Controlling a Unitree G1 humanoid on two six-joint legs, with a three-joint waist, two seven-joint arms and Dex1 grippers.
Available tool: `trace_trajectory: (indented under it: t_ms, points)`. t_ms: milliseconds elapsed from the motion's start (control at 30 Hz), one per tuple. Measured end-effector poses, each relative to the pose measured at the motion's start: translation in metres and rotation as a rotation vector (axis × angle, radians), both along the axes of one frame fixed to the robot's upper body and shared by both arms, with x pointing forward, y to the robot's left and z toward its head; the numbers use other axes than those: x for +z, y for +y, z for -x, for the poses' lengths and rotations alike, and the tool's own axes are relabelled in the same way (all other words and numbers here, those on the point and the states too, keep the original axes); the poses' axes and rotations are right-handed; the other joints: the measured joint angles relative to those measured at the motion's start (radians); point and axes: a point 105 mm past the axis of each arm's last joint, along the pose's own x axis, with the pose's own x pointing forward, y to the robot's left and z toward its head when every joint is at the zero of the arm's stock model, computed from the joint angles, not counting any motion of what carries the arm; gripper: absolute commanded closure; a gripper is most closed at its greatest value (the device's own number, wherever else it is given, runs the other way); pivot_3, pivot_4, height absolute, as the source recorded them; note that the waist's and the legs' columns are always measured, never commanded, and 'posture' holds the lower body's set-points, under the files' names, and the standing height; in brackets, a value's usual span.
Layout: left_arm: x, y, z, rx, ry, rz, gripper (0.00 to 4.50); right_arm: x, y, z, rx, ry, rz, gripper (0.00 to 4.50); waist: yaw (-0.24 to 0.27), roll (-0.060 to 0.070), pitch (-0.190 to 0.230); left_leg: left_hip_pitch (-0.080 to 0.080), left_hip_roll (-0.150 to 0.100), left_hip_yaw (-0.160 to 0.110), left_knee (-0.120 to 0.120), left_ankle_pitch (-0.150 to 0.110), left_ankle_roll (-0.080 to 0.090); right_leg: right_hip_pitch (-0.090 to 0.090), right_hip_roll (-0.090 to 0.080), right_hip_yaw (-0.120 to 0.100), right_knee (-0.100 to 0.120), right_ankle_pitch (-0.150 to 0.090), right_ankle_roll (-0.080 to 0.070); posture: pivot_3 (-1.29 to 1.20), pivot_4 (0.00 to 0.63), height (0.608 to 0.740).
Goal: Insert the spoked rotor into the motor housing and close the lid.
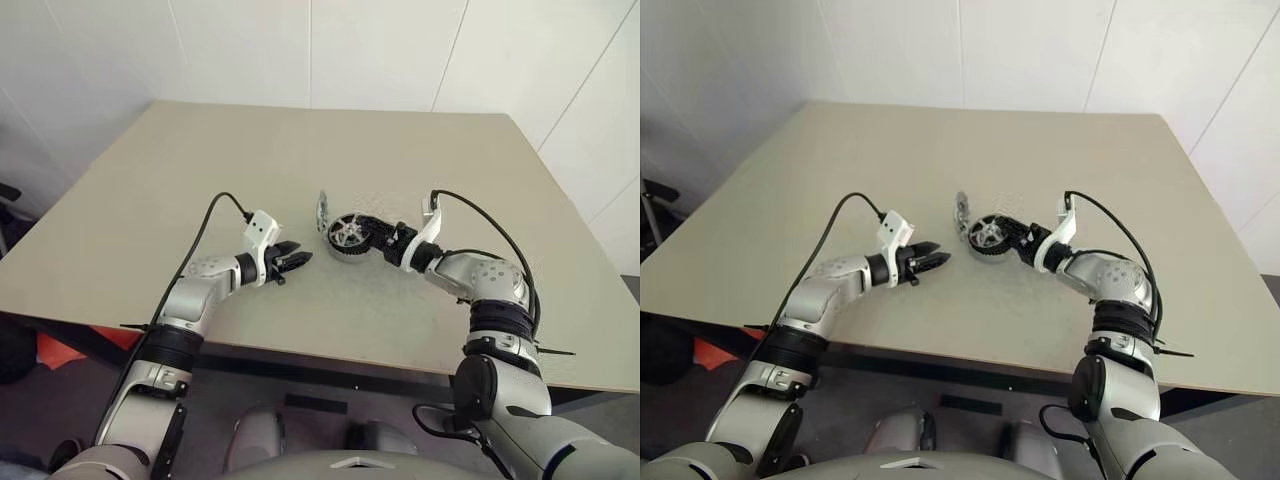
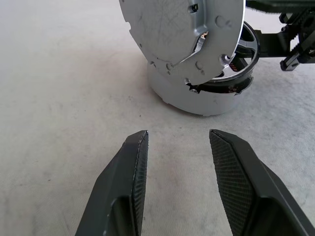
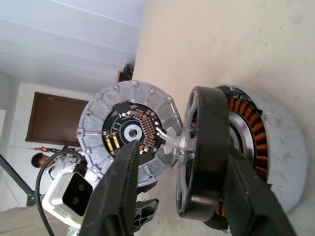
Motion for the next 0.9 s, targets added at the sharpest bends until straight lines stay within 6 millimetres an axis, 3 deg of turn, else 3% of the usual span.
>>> trace_trajectory:
  t_ms: [500, 900]
  points:
    - [-0.001, 0.0, 0.0, 0.0, 0.002, -0.001, 2.41, 0.019, -0.005, 0.0, -0.004, -0.16, 0.047, 1.57, 0.0, 0.0, 0.0, -0.001, 0.0, 0.0, 0.0, 0.0, 0.0, -0.001, 0.0, 0.0, 0.0, 0.0, 0.0, 0.0, 0.0, 0.74]
    - [-0.001, -0.001, 0.0, 0.0, 0.003, -0.001, 2.41, 0.016, -0.003, 0.0, -0.001, -0.177, 0.08, 1.57, 0.0, 0.0, 0.0, -0.001, 0.0, 0.0, 0.0, 0.0, 0.0, -0.001, 0.0, 0.0, 0.0, 0.0, 0.0, 0.0, 0.0, 0.74]
